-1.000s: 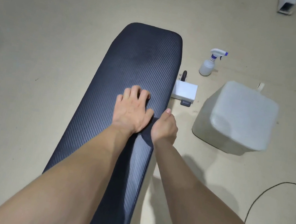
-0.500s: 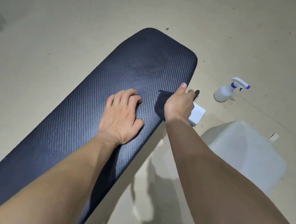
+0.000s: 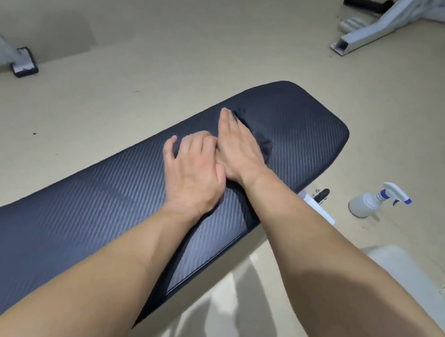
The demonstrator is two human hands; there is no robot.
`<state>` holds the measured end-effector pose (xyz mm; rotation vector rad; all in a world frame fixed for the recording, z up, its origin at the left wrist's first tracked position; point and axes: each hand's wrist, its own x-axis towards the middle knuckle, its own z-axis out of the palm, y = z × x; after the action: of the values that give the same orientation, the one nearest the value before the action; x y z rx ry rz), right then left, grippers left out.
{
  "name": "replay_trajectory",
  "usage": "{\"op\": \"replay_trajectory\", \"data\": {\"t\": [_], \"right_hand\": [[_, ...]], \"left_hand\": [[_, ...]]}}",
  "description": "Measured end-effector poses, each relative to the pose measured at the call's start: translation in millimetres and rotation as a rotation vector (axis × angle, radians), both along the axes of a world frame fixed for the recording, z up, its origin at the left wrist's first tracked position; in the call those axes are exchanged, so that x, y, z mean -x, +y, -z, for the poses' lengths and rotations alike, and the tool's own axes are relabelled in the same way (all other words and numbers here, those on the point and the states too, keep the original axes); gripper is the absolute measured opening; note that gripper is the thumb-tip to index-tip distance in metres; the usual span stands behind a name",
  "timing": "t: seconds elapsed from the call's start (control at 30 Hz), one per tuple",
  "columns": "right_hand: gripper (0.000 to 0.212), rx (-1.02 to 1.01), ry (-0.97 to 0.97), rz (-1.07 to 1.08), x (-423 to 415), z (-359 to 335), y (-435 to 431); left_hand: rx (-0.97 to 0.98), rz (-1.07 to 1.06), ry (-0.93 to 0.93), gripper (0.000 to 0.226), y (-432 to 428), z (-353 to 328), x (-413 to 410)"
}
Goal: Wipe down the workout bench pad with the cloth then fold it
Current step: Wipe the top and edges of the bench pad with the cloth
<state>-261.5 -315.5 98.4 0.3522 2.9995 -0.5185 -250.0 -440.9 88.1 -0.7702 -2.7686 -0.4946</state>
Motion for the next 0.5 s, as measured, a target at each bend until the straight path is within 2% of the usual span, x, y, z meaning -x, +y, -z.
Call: {"op": "replay_trajectory", "data": {"t": [0.13,0.27,0.37,0.5], "right_hand": [[0.067,-0.106,0.071,-0.183,16.7,6.1,-87.0],[0.074,-0.080,0.084,-0.411,5.0,12.9,-206.8],[0.074,-0.074,0.090,-0.480,-17.3,11.8,-278.5],[0.074,-0.114,0.101,-0.602,-45.0,6.0,-373.4]], "left_hand": [[0.082,-0.113,0.015,0.025,-85.1,-11.9,27.5],[0.144,-0.191,0.017,0.021,-207.1,-24.6,30.0],[0.124,-0.178,0.025,0.015,-281.7,-25.4,11.4],[0.237,-0.208,0.125,0.029,-381.7,-22.6,-22.3]]}}
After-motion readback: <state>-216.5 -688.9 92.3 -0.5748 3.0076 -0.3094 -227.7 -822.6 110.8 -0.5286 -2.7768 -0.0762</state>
